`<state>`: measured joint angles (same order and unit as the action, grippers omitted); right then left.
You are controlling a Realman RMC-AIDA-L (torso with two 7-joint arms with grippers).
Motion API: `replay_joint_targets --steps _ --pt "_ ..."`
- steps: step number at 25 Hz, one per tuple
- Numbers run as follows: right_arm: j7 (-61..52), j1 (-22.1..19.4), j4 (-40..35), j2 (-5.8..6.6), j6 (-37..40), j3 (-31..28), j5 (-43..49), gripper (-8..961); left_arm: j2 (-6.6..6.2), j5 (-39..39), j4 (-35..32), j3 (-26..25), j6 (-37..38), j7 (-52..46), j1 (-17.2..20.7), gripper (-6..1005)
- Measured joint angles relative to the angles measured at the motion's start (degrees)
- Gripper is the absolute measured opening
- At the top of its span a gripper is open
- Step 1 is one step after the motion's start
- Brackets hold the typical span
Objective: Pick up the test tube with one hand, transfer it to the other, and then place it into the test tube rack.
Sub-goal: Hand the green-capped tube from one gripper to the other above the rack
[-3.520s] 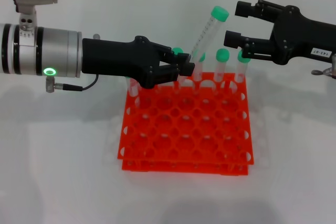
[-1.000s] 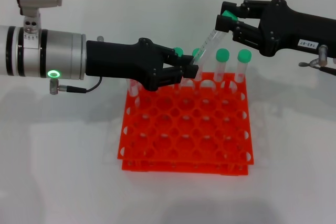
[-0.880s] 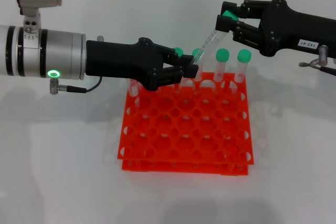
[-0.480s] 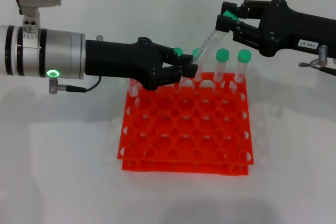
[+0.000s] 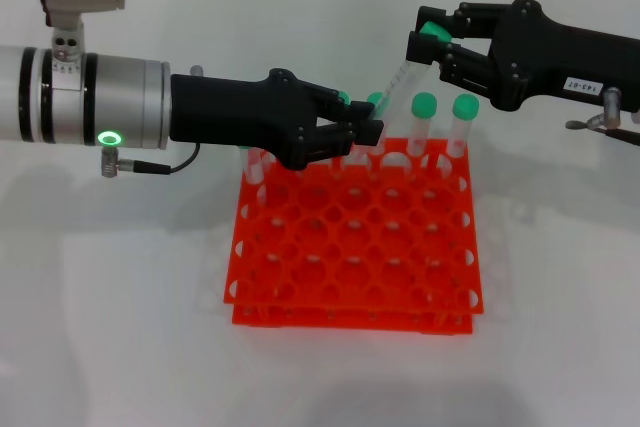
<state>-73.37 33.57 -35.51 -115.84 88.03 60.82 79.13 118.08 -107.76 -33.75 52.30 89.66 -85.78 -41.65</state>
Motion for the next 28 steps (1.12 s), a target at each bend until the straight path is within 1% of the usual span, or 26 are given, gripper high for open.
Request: replay_joint_targets --steps 6,12,22,28 --pt "0.0 0.1 0.0 0.00 0.3 0.0 0.0 284 0.12 0.0 0.0 0.0 0.0 0.0 -0.1 193" --pt "0.0 0.1 0.0 0.00 0.3 0.0 0.1 281 0.58 -0.3 0.0 0.2 -0.1 0.0 -0.1 190" --pt "-0.1 0.1 -0.3 0.01 0.3 0.0 0.2 280 0.65 -0.5 0.0 0.4 -0.2 0.0 0.2 186" --pt "-0.2 0.1 -0.4 0.00 0.0 0.0 0.1 279 0.65 -0.5 -0.1 0.8 -0.2 -0.2 0.2 151"
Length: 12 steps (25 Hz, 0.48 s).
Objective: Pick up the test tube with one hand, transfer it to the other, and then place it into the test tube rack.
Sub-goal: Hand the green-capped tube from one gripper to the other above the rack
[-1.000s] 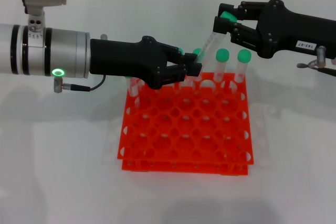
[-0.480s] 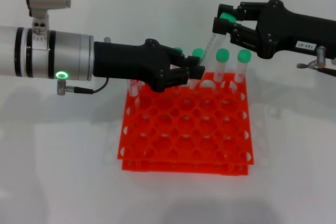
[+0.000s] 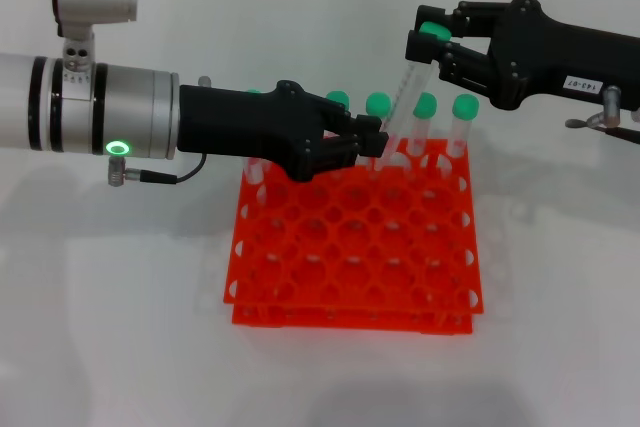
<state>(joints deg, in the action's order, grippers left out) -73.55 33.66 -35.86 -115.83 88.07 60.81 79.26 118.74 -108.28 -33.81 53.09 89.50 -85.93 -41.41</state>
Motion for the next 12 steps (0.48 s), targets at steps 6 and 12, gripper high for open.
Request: replay_joint_targets --steps 6,12 --pt "0.0 0.0 -0.1 0.00 -0.3 0.0 0.0 279 -0.09 0.0 0.0 0.0 0.3 -0.8 0.0 173" --pt "0.0 0.0 0.0 0.00 -0.3 0.0 -0.1 279 -0.31 0.4 -0.1 -0.2 0.4 -2.4 0.0 457"
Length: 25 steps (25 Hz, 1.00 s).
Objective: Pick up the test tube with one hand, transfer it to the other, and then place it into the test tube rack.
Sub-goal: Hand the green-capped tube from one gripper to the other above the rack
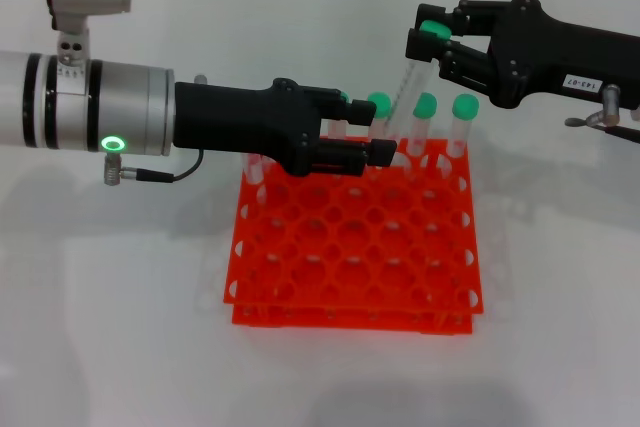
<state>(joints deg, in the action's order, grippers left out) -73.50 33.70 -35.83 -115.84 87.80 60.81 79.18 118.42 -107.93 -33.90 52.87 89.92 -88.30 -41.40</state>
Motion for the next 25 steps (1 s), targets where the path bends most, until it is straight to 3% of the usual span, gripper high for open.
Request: replay_joint_targets --steps 6,12,18,21,23,25 --pt "0.0 -0.1 0.2 0.05 -0.2 -0.2 0.0 279 -0.20 0.0 -5.3 0.0 1.6 -3.6 2.0 741" --pt "0.0 -0.6 0.0 0.09 -0.3 -0.5 0.0 279 -0.75 0.8 -14.0 -0.2 4.0 -9.3 5.6 890" --pt "0.2 -0.8 -0.1 0.09 -0.4 -0.5 0.0 278 -2.80 1.8 -21.3 -5.2 10.9 -16.8 9.3 887" --pt "0.7 -1.0 0.1 0.09 -0.4 -0.4 -0.7 278 -3.58 1.4 -23.7 -6.0 13.0 -18.9 11.0 886" --pt "1.4 -1.3 0.2 0.05 -0.4 -0.1 -1.6 278 -4.48 -0.3 -27.7 -6.2 14.6 -21.0 14.4 885" --pt "1.6 -1.5 0.2 0.03 -0.4 -0.1 -1.9 278 -4.62 -0.8 -28.3 -6.2 14.7 -21.2 15.0 885"
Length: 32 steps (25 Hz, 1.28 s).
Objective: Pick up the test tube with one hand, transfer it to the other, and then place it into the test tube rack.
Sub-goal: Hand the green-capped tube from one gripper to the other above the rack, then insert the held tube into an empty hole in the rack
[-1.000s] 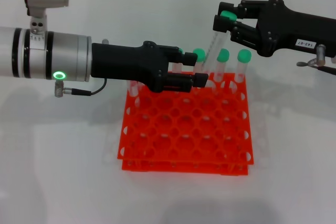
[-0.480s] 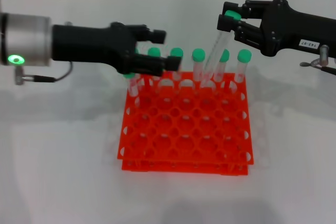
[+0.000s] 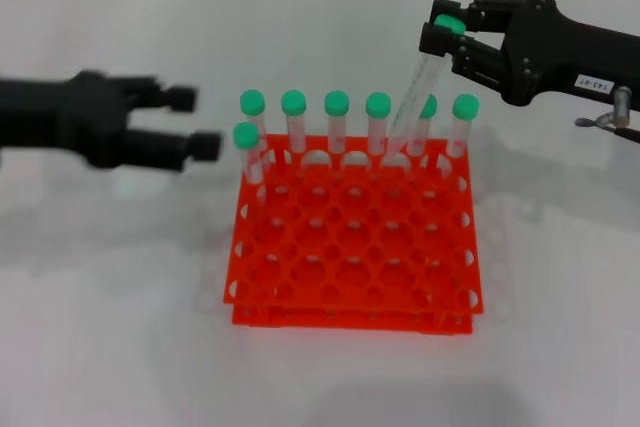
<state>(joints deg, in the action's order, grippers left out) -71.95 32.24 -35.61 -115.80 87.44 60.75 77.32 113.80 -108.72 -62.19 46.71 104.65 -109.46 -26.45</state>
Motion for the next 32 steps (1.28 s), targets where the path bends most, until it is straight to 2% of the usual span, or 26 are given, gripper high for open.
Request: replay_joint_targets --steps 4,8,13,21,25,32 --pt "0.3 -0.8 0.1 -0.02 0.0 0.1 -0.5 278 -0.82 -4.4 -3.1 0.0 0.6 -0.2 3.4 883" --pt "0.6 -1.6 0.1 -0.10 0.5 0.2 -1.0 278 -1.35 -8.1 -3.5 0.0 0.6 0.6 5.0 882" --pt "1.1 -1.5 0.9 -0.29 -0.3 3.2 -3.2 278 -1.27 -9.4 -4.5 0.0 0.8 3.3 6.9 882" --pt "1.2 -0.6 1.0 -0.30 -5.7 11.1 -8.3 276 -0.49 -16.2 -3.7 0.3 0.8 6.7 6.3 881" --pt "1.9 -0.2 1.0 -0.39 -8.0 14.7 -11.2 275 -0.22 -16.5 -2.6 0.4 0.7 9.5 6.0 881" --pt "6.3 0.4 0.8 -0.38 -14.2 24.1 -19.0 274 -0.20 -18.1 -1.8 0.5 0.9 10.7 5.3 881"
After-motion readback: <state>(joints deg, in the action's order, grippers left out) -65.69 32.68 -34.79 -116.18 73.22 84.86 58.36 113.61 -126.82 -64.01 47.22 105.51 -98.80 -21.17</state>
